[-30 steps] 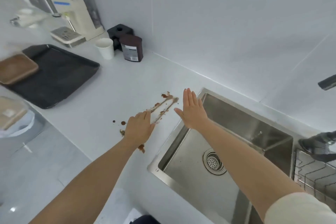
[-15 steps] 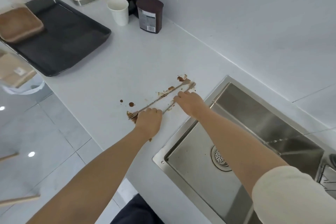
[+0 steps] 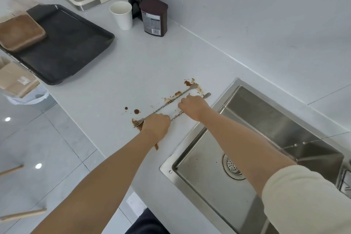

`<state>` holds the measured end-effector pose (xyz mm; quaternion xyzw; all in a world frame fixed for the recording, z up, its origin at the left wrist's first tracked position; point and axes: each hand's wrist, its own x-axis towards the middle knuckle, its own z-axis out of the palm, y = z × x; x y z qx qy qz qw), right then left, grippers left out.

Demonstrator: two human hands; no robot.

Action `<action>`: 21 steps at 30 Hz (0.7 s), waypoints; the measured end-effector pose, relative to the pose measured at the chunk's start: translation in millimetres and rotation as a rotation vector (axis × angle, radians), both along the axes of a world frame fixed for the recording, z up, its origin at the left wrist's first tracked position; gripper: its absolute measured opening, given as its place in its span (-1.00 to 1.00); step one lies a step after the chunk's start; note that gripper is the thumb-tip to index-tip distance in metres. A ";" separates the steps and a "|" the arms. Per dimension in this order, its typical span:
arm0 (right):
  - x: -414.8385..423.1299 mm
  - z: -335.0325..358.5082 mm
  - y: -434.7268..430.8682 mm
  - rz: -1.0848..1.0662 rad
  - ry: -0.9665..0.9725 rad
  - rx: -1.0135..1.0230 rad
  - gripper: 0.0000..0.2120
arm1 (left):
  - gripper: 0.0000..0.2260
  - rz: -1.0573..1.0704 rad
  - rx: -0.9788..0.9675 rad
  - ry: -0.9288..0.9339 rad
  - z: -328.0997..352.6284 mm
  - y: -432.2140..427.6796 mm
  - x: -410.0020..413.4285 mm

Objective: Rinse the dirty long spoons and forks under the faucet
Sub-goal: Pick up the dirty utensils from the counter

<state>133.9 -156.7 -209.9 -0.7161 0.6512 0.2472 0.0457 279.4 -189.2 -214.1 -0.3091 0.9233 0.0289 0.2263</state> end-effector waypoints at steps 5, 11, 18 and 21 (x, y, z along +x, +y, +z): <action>-11.5 22.5 19.3 -0.071 -0.007 -0.106 -0.67 | -0.90 0.105 0.114 0.153 20.0 -0.6 -7.7; -33.3 52.7 77.8 -0.295 -0.009 -0.165 -0.64 | -0.79 0.021 0.249 0.265 32.7 19.3 -35.5; -44.5 75.3 150.4 -0.465 0.017 -0.351 -0.63 | -0.73 -0.174 0.435 0.325 32.1 66.7 -69.7; -45.8 70.4 179.3 -0.569 0.049 -0.343 -0.64 | -0.73 -0.254 0.456 0.358 27.4 85.7 -83.2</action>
